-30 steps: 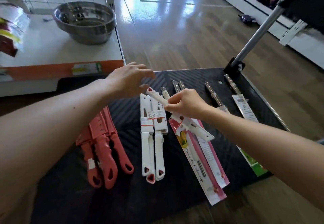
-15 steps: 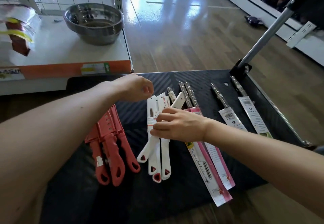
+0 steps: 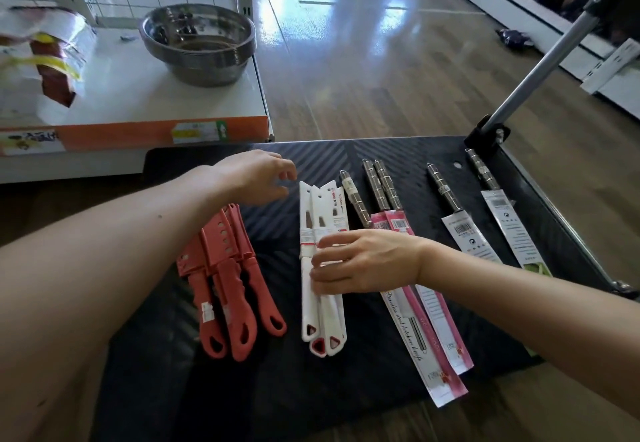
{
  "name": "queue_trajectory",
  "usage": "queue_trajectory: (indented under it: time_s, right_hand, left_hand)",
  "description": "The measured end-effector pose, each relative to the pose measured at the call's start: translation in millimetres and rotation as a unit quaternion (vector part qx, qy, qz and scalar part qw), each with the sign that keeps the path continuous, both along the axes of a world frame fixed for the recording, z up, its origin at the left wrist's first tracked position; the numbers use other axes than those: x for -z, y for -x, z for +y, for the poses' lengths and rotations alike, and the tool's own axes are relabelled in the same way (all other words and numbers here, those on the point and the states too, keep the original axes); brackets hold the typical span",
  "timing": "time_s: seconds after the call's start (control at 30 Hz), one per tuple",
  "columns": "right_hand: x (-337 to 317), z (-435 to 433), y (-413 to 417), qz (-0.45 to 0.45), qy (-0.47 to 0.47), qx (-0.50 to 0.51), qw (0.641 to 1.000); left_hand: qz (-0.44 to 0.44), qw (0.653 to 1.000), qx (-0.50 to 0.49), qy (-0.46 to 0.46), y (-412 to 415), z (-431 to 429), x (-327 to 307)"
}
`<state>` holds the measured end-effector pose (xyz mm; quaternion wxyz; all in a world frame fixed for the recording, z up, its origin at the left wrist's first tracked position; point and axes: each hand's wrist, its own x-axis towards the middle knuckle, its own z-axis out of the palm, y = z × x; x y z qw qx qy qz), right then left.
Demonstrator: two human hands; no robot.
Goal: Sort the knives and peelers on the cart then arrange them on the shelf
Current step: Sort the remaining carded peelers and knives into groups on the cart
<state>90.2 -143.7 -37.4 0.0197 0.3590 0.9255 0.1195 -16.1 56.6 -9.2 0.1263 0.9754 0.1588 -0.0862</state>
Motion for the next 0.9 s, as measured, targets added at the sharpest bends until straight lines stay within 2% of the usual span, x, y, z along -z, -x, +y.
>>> queue_trajectory:
  time_s: [0.2, 0.5, 0.63, 0.77, 0.9]
  right_hand:
    - [0, -2, -8, -0.015, -0.01, -0.004, 1.0]
    - [-1, -2, -12, -0.028, 0.009, 0.049, 0.998]
    - [2, -3, -7, 0.007, 0.001, 0.073, 0.997]
    - [0, -16, -16, 0.04, -0.014, 0.189, 0.981]
    - [-9, -45, -46, 0.054, -0.01, 0.374, 0.926]
  left_hand:
    - [0.016, 1.0, 0.002, -0.019, 3, 3, 3]
    - [0.013, 1.0, 0.022, -0.017, -6, -2, 1]
    - [0.011, 1.0, 0.025, -0.003, -13, -11, 1]
    - [-0.053, 0.997, 0.004, 0.056, -30, -29, -7]
    - [-0.09, 0.993, 0.048, 0.051, -57, -50, -5]
